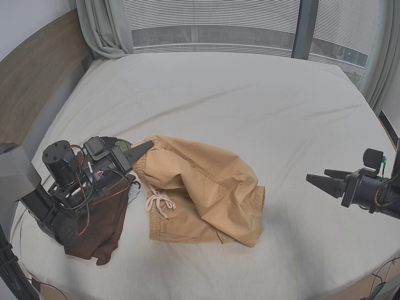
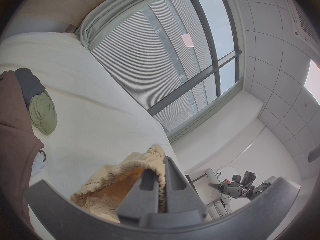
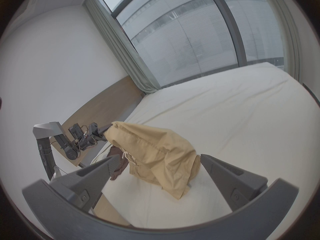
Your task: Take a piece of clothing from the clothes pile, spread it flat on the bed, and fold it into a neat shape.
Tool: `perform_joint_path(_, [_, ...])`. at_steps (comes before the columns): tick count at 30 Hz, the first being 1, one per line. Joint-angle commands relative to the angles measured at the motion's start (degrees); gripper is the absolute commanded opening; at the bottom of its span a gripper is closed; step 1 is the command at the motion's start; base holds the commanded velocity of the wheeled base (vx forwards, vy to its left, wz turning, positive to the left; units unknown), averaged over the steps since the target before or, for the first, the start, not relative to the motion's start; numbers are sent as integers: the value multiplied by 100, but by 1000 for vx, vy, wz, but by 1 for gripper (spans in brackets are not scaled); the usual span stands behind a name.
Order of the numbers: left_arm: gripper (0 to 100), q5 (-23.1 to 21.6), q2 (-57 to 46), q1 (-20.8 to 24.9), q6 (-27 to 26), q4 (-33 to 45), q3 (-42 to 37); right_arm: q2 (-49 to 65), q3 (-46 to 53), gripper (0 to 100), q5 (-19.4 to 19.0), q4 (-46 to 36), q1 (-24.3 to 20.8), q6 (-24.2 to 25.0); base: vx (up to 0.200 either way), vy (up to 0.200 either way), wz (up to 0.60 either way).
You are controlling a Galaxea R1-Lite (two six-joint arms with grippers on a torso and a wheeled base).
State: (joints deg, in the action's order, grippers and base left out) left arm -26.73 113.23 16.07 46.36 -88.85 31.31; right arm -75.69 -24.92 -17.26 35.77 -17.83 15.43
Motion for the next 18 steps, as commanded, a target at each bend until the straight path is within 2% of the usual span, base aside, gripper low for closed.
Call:
perform_joint_path(1, [0, 2, 86, -33, -13, -1, -2, -851, 215, 100, -67, 308, -18, 118, 0, 0, 0])
perform_joint_path(11, [0, 10, 94, -25, -22, -1, -2, -1457, 338, 100, -111, 791, -36, 311, 0, 0, 0])
perform_joint_path(18, [0, 10, 68, -16, -373, -1, -37, -2266, 585, 100, -102, 1688, -150, 478, 0, 0, 0])
